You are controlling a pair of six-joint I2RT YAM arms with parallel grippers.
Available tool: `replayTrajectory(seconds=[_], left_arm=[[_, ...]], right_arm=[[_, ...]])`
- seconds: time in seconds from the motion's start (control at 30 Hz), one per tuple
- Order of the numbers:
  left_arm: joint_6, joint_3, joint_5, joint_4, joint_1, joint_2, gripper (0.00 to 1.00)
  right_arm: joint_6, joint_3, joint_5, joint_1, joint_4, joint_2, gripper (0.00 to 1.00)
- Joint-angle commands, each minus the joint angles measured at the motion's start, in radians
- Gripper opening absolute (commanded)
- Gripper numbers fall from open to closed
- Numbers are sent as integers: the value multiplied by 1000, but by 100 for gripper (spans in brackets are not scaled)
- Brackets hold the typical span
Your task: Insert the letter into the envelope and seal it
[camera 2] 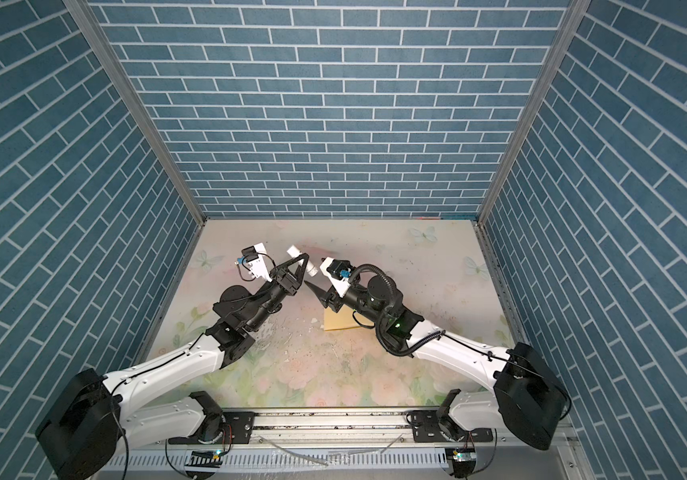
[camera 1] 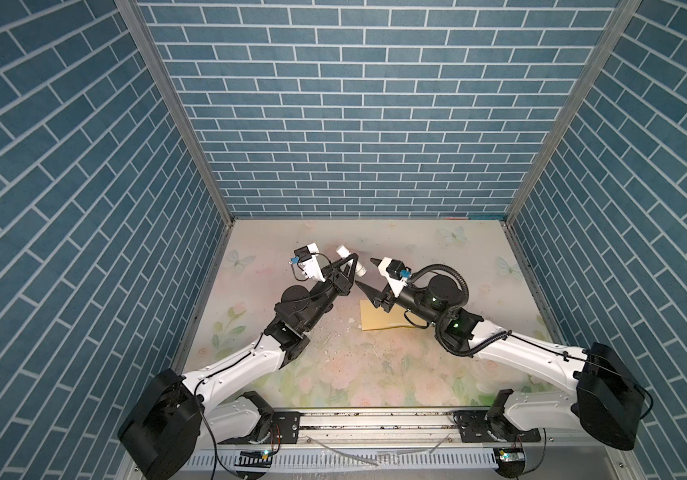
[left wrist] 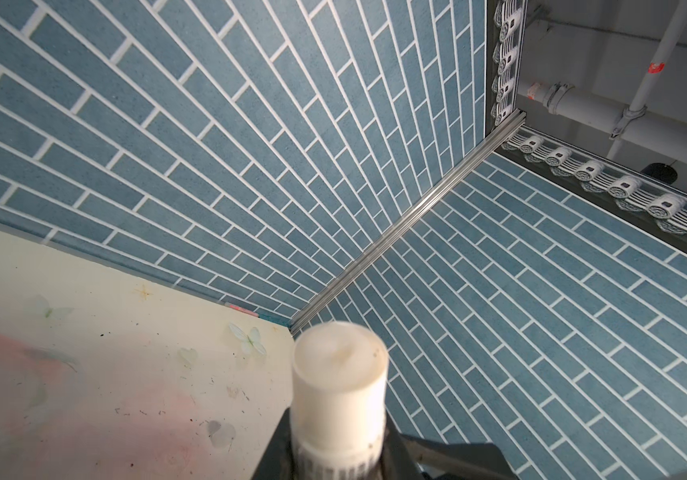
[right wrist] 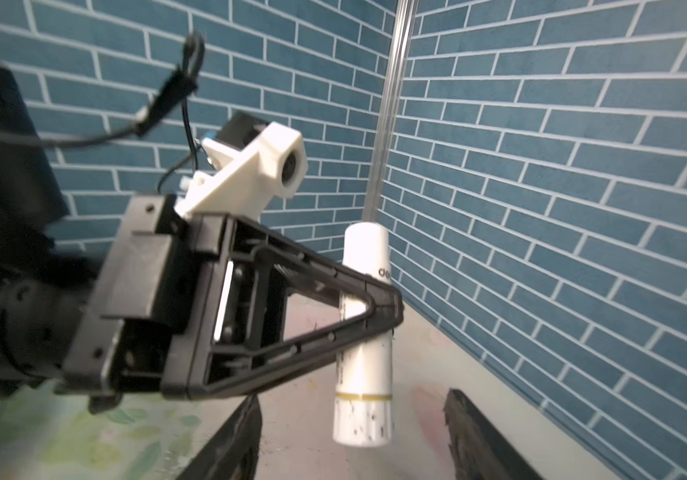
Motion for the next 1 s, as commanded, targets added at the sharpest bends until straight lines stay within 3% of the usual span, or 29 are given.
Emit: replayTrajectory(seconds=[0.0, 0.2, 0.37, 0.6, 0.8, 0.97], left_arm=[[-3, 12, -10, 6, -3, -18, 0], [-14, 10, -15, 16, -3, -16, 0], [-18, 6, -12, 21, -3, -18, 0], [-19, 3, -12, 21, -4, -22, 0], [-21, 3, -10, 26, -3, -20, 0], [-23, 1, -6, 27, -3, -20, 0]], right_arm=[[-209, -27, 184, 38, 160, 26, 65], [-310, -42, 264, 99, 302, 105, 59], [-321, -29, 283, 114, 320, 139, 54], [-324, -21, 326, 119, 334, 155, 37], [-323, -15, 339, 119, 317, 163, 35], [-313, -6, 336, 119, 291, 160, 17]])
